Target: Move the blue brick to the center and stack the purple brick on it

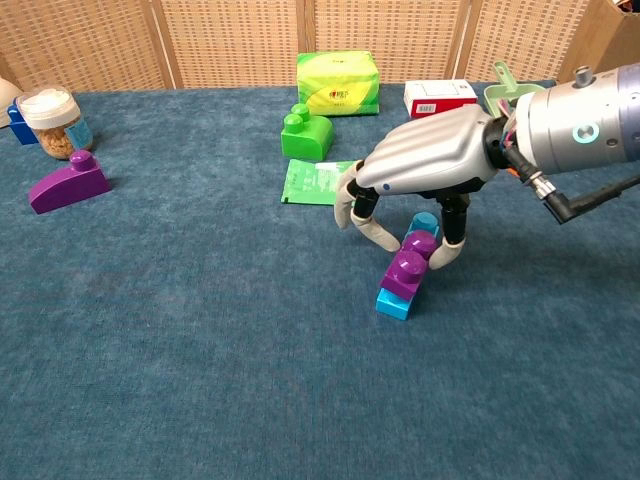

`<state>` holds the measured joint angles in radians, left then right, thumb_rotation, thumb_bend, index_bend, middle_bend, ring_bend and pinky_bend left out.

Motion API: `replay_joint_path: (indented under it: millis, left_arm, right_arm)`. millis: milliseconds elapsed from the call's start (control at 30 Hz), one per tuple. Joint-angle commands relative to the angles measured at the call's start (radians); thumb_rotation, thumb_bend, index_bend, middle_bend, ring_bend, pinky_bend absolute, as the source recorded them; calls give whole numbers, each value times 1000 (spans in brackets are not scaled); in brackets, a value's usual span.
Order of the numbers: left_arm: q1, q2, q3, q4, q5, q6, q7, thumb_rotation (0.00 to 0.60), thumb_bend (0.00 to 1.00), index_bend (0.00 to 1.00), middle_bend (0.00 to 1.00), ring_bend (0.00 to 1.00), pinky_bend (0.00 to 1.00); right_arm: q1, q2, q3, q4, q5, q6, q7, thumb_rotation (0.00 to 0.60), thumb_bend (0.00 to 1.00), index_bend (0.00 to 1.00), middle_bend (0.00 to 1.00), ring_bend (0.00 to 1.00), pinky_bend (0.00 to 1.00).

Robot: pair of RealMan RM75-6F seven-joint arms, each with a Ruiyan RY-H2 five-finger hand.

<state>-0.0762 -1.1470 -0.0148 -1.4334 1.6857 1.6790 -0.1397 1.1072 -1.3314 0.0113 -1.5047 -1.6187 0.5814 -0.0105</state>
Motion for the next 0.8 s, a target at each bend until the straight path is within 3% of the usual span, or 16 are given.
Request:
replay_joint_path:
  millis: [33, 800]
  left_arm:
    - [0, -2, 0, 2, -1, -1, -2, 600, 334, 115, 0, 0, 0]
    - [4, -10, 0, 23, -8, 3, -27, 600, 333, 110, 0, 0, 0]
  right_arm:
    - [1, 0, -1, -1, 2, -1, -3, 600, 171, 591, 229, 120, 240]
    - [19, -24, -3, 9, 36, -23, -26, 600, 163, 588, 229, 120, 235]
